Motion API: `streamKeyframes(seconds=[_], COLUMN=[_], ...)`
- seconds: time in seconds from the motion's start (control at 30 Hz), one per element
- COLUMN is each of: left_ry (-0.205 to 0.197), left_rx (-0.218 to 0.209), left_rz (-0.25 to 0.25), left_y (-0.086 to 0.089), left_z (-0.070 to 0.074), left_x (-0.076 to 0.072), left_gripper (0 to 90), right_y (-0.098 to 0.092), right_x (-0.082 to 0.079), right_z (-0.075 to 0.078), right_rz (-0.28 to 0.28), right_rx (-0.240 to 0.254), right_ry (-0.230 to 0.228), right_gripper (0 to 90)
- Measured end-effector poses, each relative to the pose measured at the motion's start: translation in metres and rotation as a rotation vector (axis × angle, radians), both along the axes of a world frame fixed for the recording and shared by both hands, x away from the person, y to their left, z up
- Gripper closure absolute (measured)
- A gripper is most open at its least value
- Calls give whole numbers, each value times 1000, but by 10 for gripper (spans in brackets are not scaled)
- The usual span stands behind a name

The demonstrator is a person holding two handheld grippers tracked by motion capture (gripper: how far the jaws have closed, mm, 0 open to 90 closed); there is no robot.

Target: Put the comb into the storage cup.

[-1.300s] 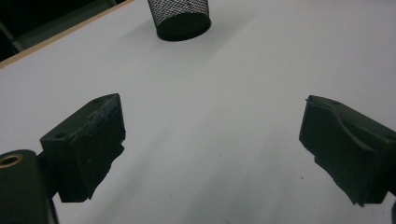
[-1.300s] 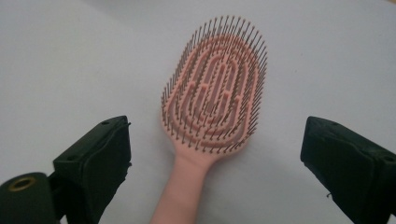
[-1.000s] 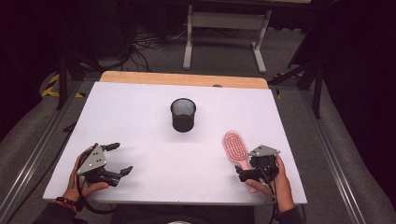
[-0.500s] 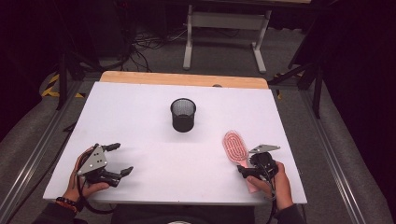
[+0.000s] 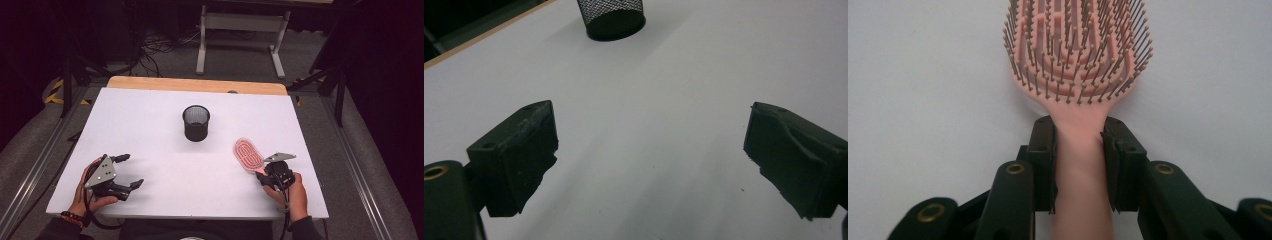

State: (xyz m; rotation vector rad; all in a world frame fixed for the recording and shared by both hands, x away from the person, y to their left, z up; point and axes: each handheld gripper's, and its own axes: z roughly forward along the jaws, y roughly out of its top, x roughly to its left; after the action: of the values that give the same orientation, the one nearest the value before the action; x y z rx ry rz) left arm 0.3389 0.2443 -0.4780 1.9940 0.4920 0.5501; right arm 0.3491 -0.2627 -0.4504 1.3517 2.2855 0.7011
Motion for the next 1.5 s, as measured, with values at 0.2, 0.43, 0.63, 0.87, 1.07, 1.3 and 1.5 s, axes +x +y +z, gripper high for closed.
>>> streamKeyframes(seconds=[0.2,0.43,0.63,0.87,1.07,1.3,1.5], left_ry=[4,7,7,27,26,5,16], left_rx=[-1,-2,-5,-8,-10,-42,-60], left_rz=[-5,-2,2,-5,-2,65,81], left_y=[-1,-1,0,0,1,2,2], left_z=[0,0,0,0,0,3,6], left_x=[0,1,1,3,3,3,6], left_gripper=[82,81,81,81,77,85,92], right_y=[0,0,-1,-2,-3,0,4], right_x=[0,-1,-3,-5,-8,-12,-14], right_z=[-1,-2,-1,6,12,21,29], right_rz=[42,60,59,30,25,41,33], right_rx=[-21,-15,4,-5,6,29,40], right_ry=[-28,-72,-142,-250,-313,-410,-467], right_gripper=[692,692,693,693,693,693,693])
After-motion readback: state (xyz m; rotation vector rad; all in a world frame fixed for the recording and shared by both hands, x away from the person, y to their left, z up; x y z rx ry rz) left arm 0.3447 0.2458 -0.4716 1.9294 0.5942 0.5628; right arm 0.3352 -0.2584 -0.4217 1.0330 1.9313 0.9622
